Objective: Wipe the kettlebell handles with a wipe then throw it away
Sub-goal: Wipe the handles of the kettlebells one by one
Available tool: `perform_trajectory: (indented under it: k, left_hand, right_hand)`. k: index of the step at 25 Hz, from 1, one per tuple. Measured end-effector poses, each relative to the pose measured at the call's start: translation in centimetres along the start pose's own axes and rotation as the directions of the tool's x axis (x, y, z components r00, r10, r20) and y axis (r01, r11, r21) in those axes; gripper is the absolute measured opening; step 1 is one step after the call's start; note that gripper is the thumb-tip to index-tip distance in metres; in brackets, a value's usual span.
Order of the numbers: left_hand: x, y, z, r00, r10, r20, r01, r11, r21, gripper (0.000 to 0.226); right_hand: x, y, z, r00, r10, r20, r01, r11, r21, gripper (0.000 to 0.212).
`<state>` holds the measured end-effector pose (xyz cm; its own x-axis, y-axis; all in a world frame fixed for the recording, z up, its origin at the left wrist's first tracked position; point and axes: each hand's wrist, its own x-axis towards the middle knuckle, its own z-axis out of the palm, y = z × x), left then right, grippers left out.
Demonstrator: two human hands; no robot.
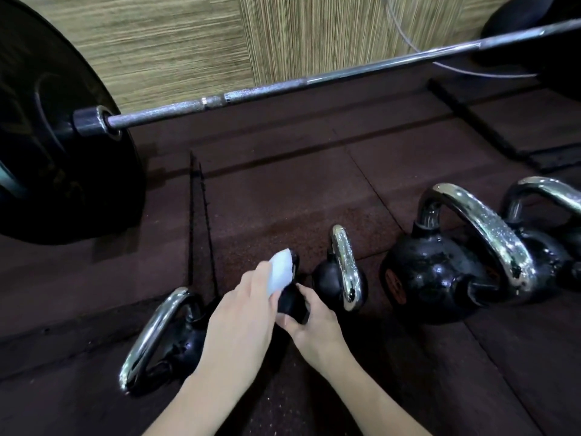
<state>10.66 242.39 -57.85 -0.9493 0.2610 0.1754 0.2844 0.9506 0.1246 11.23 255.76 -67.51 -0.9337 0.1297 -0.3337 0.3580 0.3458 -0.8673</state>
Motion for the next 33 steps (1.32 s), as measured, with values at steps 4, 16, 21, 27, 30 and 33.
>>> perform_trajectory:
  k: [4, 16, 21, 27, 30, 33]
  left_hand:
    - [7.6, 3.8, -0.8, 0.976, -0.036, 0.215, -0.012, 0.976, 0.216, 0.023]
    - [-2.1, -0.7, -0.4, 0.977, -0.168, 0.13, 0.193, 0.957, -0.218, 0.036]
    - [-3.5, -0.9, 0.1, 0.958, -0.241, 0.158, 0.287, 0.85, -0.442, 0.047]
    - [6.5, 2.9, -1.7, 0.937, -0.151, 0.315, 0.11, 0.983, 0.144, 0.023]
    - [10.9, 5.0, -1.6, 0.862, -0.154, 0.483, 0.061, 0.977, 0.202, 0.022]
    - [10.7, 5.3, -1.5, 0.886, -0.141, 0.441, 0.046, 0.975, 0.219, 0.025]
  right_hand:
    - [0.1, -0.3, -0.2, 0.999, 0.028, 0.019, -0.028, 1.0, -0.008, 0.074]
    - [0.0, 0.0, -0.1, 0.999, 0.017, 0.036, -0.016, 0.999, -0.03, 0.082]
    - [0.2, 0.2, -0.3, 0.999, 0.003, 0.047, -0.003, 1.0, -0.011, 0.082]
    - [0.2, 0.2, 0.1, 1.0, -0.013, 0.001, 0.013, 1.0, -0.01, 0.075]
    - [0.1, -0.1, -0.1, 1.0, 0.008, 0.016, -0.008, 1.0, 0.02, 0.079]
    - [0.1, 0.1, 0.0, 1.0, -0.007, 0.013, 0.007, 1.0, 0.016, 0.08]
